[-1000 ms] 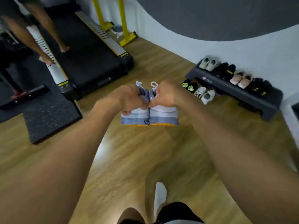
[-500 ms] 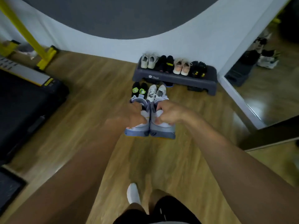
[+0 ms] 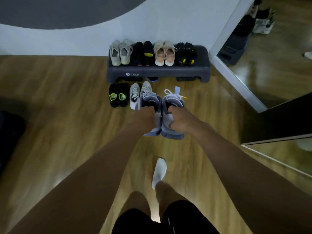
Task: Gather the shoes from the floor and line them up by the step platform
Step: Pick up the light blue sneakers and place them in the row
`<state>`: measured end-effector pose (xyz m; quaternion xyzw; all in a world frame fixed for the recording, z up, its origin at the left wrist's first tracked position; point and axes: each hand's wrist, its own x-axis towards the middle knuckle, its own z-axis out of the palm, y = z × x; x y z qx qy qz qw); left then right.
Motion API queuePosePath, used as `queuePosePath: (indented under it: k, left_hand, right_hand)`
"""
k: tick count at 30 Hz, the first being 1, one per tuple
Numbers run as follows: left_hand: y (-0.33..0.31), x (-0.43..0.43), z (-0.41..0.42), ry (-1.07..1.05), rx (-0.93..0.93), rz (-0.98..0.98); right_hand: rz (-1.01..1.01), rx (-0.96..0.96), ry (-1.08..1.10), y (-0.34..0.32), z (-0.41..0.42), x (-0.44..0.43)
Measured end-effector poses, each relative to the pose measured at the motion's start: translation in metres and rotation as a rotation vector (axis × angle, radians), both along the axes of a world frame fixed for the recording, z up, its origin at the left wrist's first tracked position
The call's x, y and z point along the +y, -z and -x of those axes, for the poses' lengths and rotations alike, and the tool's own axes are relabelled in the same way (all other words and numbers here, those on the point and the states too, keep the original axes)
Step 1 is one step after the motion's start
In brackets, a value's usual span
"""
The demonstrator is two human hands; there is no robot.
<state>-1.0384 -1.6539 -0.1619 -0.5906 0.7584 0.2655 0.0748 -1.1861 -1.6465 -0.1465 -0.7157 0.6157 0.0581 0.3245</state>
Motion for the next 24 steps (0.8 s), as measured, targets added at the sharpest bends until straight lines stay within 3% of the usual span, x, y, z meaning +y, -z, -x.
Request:
queuePosePath:
  k: [11,17,24]
  left_hand:
    - [0.154,-0.186,0.056,0.096,-0.052,-0.136]
    - [0.299,-0.277,0.085,0.171,-0.065,-0.111]
    - [0.472,-0.346,0.104,0.119,-0.103,-0.094]
  right_hand:
    - [-0.075,0.059,0.078,0.147,0.063,-0.172]
    - [-0.032,0.092,0.075,0.287,0.09,-0.26]
    - [0.008,0.129,0.022,0.46,0.117,-0.333]
